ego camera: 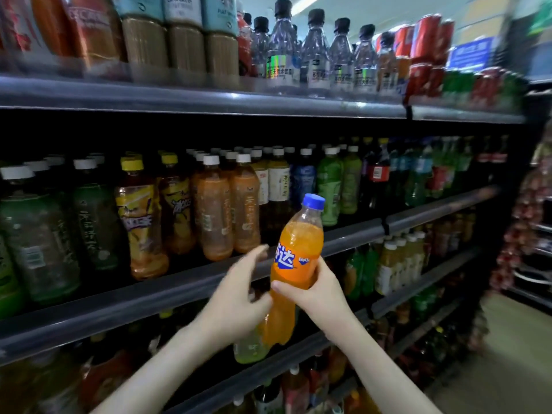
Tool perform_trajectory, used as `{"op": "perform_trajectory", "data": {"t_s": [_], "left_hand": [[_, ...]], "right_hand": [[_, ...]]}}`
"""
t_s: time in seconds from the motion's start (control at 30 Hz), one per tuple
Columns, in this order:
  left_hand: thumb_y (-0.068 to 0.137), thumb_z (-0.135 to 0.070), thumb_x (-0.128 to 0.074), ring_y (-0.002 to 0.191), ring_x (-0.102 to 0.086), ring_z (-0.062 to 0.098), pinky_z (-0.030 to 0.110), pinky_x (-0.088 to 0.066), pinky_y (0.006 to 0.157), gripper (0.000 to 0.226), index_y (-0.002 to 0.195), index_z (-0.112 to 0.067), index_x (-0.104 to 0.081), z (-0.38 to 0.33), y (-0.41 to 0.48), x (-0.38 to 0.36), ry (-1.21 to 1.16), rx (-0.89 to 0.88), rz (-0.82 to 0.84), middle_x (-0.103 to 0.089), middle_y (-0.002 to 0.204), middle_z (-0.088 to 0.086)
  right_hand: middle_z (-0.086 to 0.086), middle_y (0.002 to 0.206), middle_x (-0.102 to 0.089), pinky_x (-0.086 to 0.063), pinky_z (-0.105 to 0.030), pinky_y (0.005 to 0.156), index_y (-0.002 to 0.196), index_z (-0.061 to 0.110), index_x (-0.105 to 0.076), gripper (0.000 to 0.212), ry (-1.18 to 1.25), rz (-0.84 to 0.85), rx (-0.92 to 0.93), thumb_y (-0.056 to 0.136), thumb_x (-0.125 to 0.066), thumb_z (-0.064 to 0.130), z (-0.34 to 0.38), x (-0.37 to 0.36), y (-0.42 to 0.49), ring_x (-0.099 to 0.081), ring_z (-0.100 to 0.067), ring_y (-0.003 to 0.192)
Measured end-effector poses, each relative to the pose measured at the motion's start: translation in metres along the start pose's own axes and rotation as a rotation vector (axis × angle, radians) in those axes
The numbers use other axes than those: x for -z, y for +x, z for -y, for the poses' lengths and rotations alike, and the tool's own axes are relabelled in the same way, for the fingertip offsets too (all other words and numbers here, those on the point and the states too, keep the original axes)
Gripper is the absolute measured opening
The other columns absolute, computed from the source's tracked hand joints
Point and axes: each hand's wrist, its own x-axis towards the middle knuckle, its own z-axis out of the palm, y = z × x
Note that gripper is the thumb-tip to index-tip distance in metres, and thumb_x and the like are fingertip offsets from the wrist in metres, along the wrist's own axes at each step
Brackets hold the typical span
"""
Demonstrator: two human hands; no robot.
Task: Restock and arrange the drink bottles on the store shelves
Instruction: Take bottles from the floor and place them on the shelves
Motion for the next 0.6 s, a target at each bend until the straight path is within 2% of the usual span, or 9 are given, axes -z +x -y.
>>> {"op": "perform_trajectory", "data": {"t_s": [0.03,0.1,0.2,0.27,0.4,0.5,0.6], "left_hand": [[0.083,-0.024,-0.062,0.12,-0.042,-0.013,0.008,-0.038,0.096,0.07,0.138,-0.047,-0.025,-0.003,-0.004,-0.015,-0.054,0.01,0.133,-0.044,0.135,-0.026],[0.086,-0.031,-0.065,0.109,-0.051,-0.013,0.009,-0.045,0.089,0.064,0.134,-0.051,-0.028,-0.006,-0.005,-0.046,-0.11,0.031,0.243,-0.052,0.124,-0.029],[0.084,-0.039,-0.069,0.103,-0.056,-0.008,0.015,-0.048,0.09,0.045,0.119,-0.05,-0.043,-0.016,0.001,-0.079,-0.128,0.043,0.247,-0.059,0.116,-0.025],[0.083,-0.039,-0.07,0.098,-0.059,-0.007,0.013,-0.048,0.086,0.038,0.111,-0.05,-0.048,-0.029,0.004,-0.097,-0.118,0.033,0.256,-0.063,0.109,-0.024],[0.084,-0.045,-0.066,0.088,-0.062,-0.001,0.014,-0.048,0.072,0.037,0.117,-0.046,-0.051,-0.056,0.009,-0.14,0.046,0.015,0.23,-0.064,0.096,-0.021],[0.082,-0.048,-0.066,0.098,-0.062,0.011,0.023,-0.046,0.079,0.046,0.125,-0.038,-0.051,-0.072,0.02,-0.184,0.244,0.008,0.202,-0.067,0.108,-0.011],[0.078,-0.05,-0.067,0.102,-0.06,0.011,0.022,-0.045,0.081,0.052,0.127,-0.039,-0.05,-0.094,0.039,-0.237,0.262,0.004,0.217,-0.066,0.112,-0.012]], "right_hand": [[0.015,0.098,-0.069,-0.054,-0.02,0.076,0.106,0.037,-0.056,0.053,0.001,-0.014,-0.008,0.065,-0.087,0.027,0.0,0.008,-0.006,-0.066,0.002,0.089],[0.015,0.096,-0.07,-0.054,-0.018,0.072,0.106,0.036,-0.056,0.051,-0.008,-0.038,-0.022,0.066,-0.087,0.025,-0.001,0.03,-0.018,-0.066,0.002,0.088],[0.016,0.094,-0.07,-0.053,-0.017,0.069,0.106,0.035,-0.056,0.049,-0.026,-0.062,-0.045,0.069,-0.085,0.024,-0.006,0.066,-0.035,-0.067,0.002,0.087],[0.014,0.095,-0.07,-0.053,-0.016,0.068,0.108,0.034,-0.056,0.048,-0.017,-0.082,-0.057,0.071,-0.084,0.024,-0.012,0.089,-0.043,-0.067,0.002,0.086],[0.015,0.094,-0.071,-0.055,-0.018,0.07,0.11,0.033,-0.055,0.043,0.032,-0.084,-0.117,0.075,-0.08,0.025,-0.03,0.136,-0.049,-0.068,0.0,0.086],[0.002,0.1,-0.073,-0.057,-0.029,0.076,0.112,0.024,-0.06,0.047,0.093,-0.075,-0.18,0.072,-0.084,0.028,-0.05,0.182,-0.05,-0.07,-0.013,0.09],[-0.001,0.101,-0.074,-0.059,-0.043,0.079,0.115,0.019,-0.061,0.064,0.099,-0.115,-0.215,0.06,-0.084,0.041,-0.07,0.239,-0.049,-0.071,-0.02,0.092]]}}
